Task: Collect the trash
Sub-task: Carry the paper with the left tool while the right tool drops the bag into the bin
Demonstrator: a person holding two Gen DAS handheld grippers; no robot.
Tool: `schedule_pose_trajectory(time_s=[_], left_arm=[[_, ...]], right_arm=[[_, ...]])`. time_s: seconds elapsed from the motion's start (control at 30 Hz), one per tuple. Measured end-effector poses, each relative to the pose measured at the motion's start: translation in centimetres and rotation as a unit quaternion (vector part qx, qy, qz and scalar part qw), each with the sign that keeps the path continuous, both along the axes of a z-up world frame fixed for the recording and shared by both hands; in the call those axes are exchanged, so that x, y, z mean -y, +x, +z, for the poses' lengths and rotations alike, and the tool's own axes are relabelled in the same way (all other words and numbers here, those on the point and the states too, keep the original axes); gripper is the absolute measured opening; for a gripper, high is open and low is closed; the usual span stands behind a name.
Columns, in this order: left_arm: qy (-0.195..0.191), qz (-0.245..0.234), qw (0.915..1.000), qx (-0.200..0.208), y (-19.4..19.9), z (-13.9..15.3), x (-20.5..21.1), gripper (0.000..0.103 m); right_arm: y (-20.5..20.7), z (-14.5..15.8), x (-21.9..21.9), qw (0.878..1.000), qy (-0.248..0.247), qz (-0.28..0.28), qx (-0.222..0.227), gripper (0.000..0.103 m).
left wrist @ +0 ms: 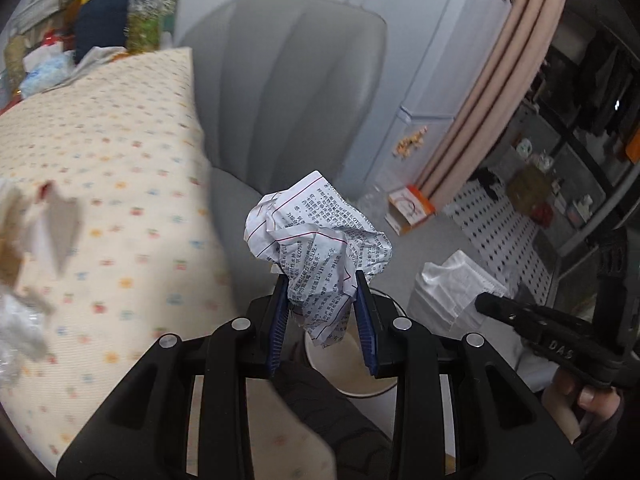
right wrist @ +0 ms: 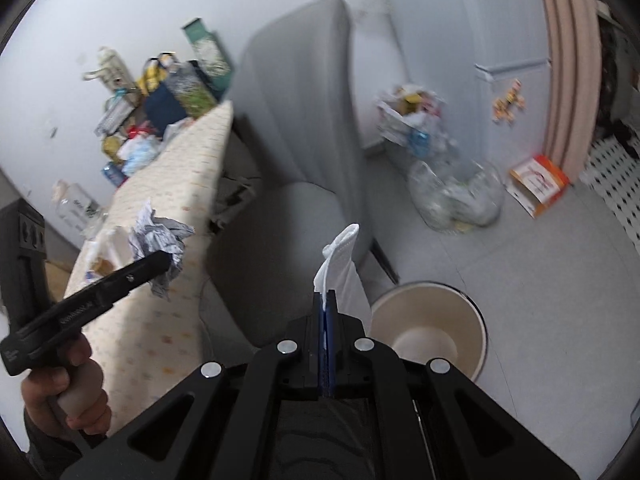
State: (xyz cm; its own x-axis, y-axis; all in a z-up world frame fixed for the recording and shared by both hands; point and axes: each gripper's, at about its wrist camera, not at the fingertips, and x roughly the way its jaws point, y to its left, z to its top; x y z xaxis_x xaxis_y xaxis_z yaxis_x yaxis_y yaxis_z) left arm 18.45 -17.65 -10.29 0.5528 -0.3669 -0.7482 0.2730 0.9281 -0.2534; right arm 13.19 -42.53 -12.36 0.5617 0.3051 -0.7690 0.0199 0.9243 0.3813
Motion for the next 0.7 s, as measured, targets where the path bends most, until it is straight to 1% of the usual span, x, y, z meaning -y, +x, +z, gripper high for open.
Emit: schedule_pose_trajectory(time_s=[0.2, 0.27, 0.37, 0.43, 0.57, 0.6, 0.67, 0.7], left_arm=[[0.016, -0.030, 0.9991, -0.027, 0.9, -2.0, 4.1, 0.031], [0.024, -0.036, 0.9986, -0.030, 1.0, -2.4, 5.1, 0.031], [0.029, -0.042, 0.9981, -0.034, 1.2, -2.8, 6.2, 0.031], [0.033, -0.043, 0.9978, -0.039, 1.4, -3.1, 6.6, 0.031], [0.039, -0.046, 0.9972, -0.045, 1.7, -3.5, 7.4, 0.031], [0.041, -0.047, 0.9969, -0.047, 2.0, -3.7, 7.4, 0.031], [0.046, -0.050, 0.9964, -0.051, 2.0, -4.0, 7.9, 0.031], [0.049, -0.052, 0.9961, -0.052, 2.0, -4.2, 7.9, 0.031]], right_arm=[[0.0, -3.8, 2.1, 0.999, 0.009, -0.021, -0.031, 0.002], [0.1, -5.0, 2.5, 0.999, 0.013, -0.025, -0.040, 0.002], [0.5, -6.5, 3.0, 0.998, 0.019, -0.032, -0.051, 0.003], [0.6, -7.3, 3.3, 0.998, 0.021, -0.036, -0.056, 0.006], [0.8, -8.8, 4.3, 0.996, 0.035, -0.049, -0.064, 0.006], [0.9, -9.2, 4.4, 0.996, 0.038, -0.051, -0.068, 0.008], [0.9, -9.6, 5.0, 0.995, 0.043, -0.060, -0.072, 0.039], [0.7, -9.4, 5.2, 0.995, 0.041, -0.068, -0.063, 0.060]])
